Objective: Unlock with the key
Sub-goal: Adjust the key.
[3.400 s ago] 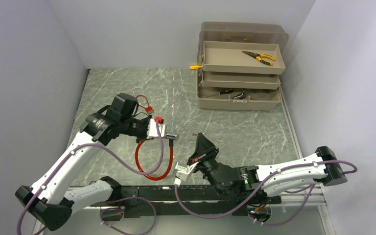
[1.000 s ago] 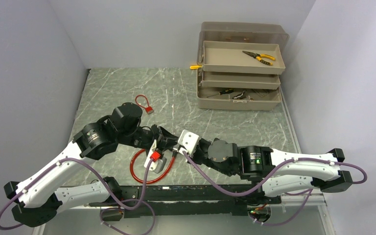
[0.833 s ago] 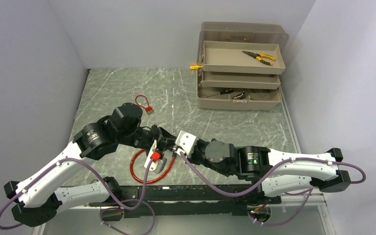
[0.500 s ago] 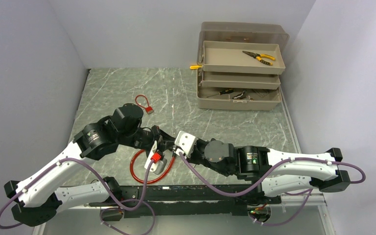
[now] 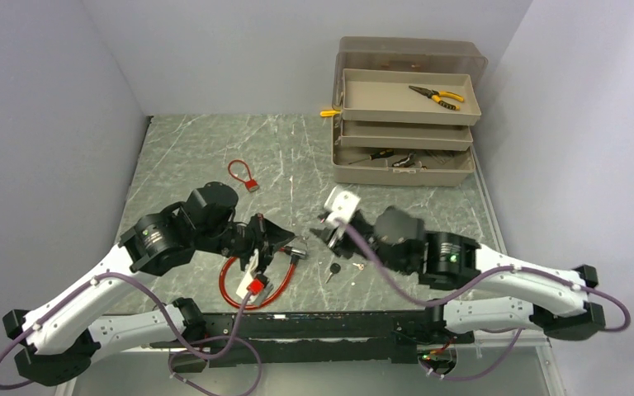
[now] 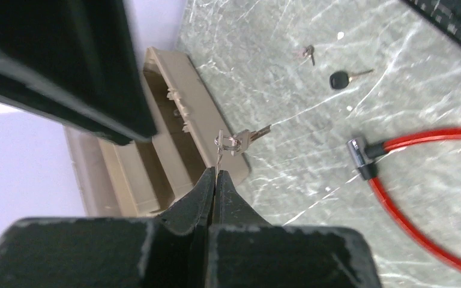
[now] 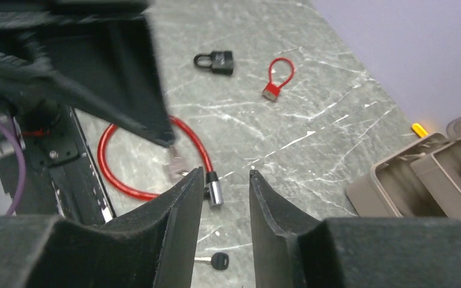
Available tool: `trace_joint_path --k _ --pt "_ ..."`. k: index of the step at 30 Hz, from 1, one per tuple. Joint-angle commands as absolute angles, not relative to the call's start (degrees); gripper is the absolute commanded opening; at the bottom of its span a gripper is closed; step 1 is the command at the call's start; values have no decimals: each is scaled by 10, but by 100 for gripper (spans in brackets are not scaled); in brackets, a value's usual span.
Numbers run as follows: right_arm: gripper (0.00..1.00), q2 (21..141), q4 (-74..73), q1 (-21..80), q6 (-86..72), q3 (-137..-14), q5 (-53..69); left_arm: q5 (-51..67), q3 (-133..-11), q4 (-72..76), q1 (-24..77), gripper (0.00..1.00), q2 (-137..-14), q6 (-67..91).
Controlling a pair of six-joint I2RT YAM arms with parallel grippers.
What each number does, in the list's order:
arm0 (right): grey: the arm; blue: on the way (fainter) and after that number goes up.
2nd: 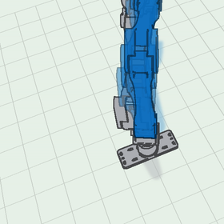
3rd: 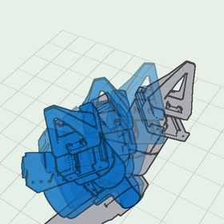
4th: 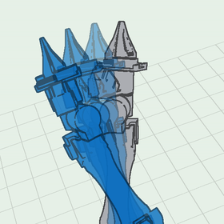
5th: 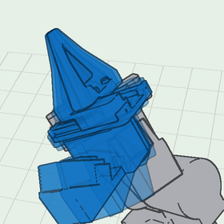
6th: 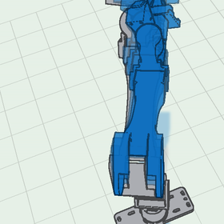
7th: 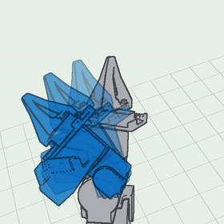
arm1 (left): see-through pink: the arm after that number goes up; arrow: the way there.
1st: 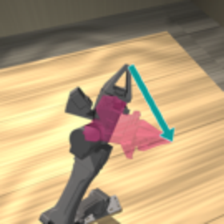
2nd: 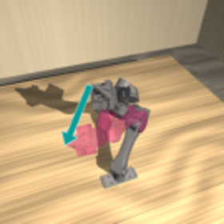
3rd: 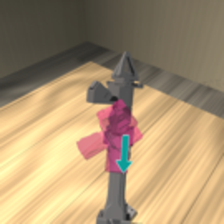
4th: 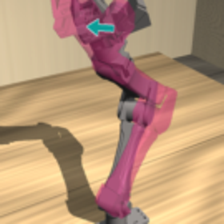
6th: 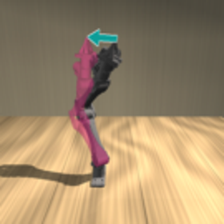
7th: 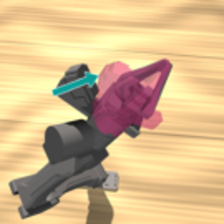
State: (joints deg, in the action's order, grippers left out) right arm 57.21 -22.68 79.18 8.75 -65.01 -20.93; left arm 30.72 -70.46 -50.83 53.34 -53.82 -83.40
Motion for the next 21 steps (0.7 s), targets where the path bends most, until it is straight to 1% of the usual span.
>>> trace_joint_path --k 1,4,6,8,11,14,17,21 --pt "38 519 -195 706 18 -674 -63 290 -671 -495 535 0 -494 -957" --pt "43 518 -196 648 -17 -671 22 288 -636 -467 535 0 -462 -1031" --pt "45 521 -188 594 -46 -668 116 286 -609 -456 535 0 -439 -1101" --pt "52 531 -176 526 -88 -668 228 287 -579 -446 536 0 -418 -1178" --pt "58 559 -136 436 -145 -661 403 296 -524 -393 535 0 -377 -1292" --pt "62 595 -64 368 -219 -644 554 313 -480 -345 535 0 -350 -1345" --pt "62 614 -6 353 -262 -626 627 319 -456 -320 536 0 -338 -1367" --pt "65 622 21 353 -269 -606 645 321 -450 -310 535 0 -334 -1372"
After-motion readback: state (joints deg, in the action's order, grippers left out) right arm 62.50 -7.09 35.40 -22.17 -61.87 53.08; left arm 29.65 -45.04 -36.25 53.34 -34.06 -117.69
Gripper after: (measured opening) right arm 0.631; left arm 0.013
